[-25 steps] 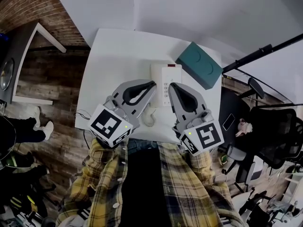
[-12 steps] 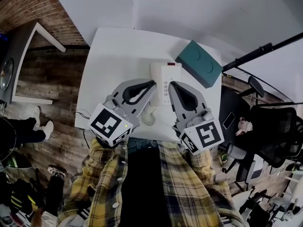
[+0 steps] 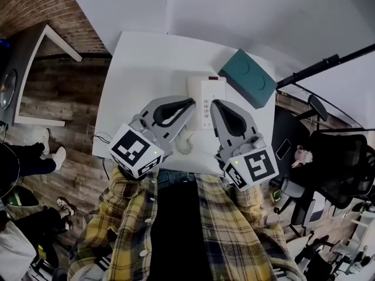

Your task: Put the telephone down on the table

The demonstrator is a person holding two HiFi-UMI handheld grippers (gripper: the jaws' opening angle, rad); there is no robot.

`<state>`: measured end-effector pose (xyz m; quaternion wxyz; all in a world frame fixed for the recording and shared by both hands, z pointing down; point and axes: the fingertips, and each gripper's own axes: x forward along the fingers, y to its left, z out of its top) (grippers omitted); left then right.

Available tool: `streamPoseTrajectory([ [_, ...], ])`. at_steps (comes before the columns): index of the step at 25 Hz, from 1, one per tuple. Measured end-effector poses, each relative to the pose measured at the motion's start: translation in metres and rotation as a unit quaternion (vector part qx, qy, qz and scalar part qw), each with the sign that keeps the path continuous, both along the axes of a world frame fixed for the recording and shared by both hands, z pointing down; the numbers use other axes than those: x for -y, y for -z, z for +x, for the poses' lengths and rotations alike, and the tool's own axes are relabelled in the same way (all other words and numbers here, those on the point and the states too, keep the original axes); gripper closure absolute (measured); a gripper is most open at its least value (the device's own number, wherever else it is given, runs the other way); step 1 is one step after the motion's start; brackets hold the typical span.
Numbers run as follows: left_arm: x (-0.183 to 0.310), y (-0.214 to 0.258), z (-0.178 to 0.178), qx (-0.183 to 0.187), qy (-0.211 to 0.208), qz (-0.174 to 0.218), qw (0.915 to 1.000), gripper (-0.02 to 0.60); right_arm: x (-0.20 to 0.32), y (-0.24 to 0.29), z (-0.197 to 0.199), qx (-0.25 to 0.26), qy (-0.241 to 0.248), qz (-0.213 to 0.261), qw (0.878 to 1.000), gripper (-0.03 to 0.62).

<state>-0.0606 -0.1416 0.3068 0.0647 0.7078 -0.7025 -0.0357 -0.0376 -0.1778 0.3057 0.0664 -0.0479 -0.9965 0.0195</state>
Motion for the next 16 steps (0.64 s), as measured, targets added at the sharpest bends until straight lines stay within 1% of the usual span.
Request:
streamPoseTrajectory([
  [3, 0.001, 0.0, 0.001, -0.016, -0.011, 0.002, 0.9998, 0.557, 0.002, 0.0, 0.001, -0.001, -0.002, -0.002, 1.0, 0.569],
  [5, 0.001, -0.002, 0.002, -0.018, -0.022, -0.001, 0.9996, 0.555, 0.004, 0.0, 0.001, 0.0, -0.002, -0.003, 1.0, 0.569],
  [10, -0.006, -0.007, 0.005, -0.002, -0.049, -0.019, 0.9986, 0.555, 0.005, 0.0, 0.002, 0.002, 0.001, -0.007, 1.0, 0.57],
  [16, -0.003, -0.014, 0.006, 0.013, -0.085, -0.037, 0.9956, 0.555, 0.014, 0.003, 0.013, 0.011, -0.023, -0.008, 1.0, 0.569],
])
